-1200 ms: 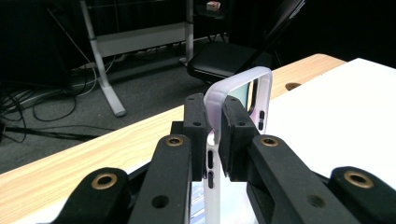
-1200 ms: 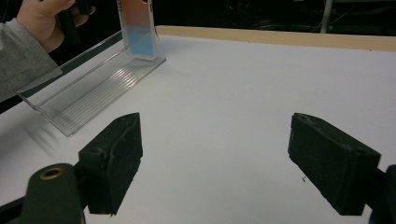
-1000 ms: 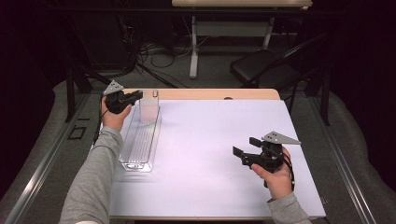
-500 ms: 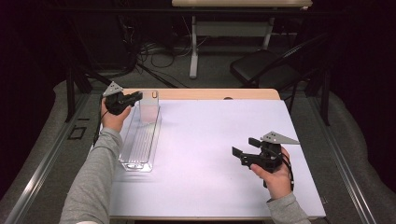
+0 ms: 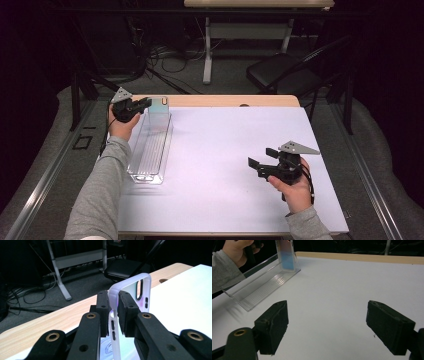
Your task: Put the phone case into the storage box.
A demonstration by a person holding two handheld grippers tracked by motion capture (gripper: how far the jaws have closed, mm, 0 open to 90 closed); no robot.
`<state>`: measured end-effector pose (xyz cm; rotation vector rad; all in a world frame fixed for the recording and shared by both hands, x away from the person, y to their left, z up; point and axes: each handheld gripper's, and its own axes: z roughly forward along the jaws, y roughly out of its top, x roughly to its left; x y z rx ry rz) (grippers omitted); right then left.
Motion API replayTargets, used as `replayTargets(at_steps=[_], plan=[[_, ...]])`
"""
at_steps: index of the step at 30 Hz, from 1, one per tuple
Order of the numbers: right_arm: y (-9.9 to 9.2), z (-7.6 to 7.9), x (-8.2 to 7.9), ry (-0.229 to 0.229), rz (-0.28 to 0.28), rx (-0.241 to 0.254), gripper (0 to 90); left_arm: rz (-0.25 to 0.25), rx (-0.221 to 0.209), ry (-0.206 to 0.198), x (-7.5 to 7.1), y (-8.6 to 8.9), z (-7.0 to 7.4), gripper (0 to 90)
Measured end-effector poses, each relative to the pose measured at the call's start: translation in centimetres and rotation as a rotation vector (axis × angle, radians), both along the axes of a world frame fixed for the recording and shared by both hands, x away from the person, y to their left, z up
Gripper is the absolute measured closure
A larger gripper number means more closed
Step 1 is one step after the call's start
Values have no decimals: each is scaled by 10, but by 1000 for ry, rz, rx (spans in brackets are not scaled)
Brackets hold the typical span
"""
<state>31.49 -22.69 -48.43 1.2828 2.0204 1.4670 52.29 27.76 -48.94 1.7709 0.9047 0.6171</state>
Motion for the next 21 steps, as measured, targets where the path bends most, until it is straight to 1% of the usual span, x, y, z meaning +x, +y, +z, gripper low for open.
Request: replayTargets(at_steps=[3, 9, 16, 21], plan=[[0, 0, 0, 2, 0, 6, 179, 6, -6, 11, 1, 4, -1, 796], [0, -1, 1, 10, -1, 10, 181, 8, -11, 19, 2, 10, -3, 793], [0, -1, 1, 12, 2, 9, 182, 19, -12, 21, 2, 10, -4, 788], [0, -1, 1, 13, 2, 8, 182, 44, -4, 26, 2, 10, -4, 776]])
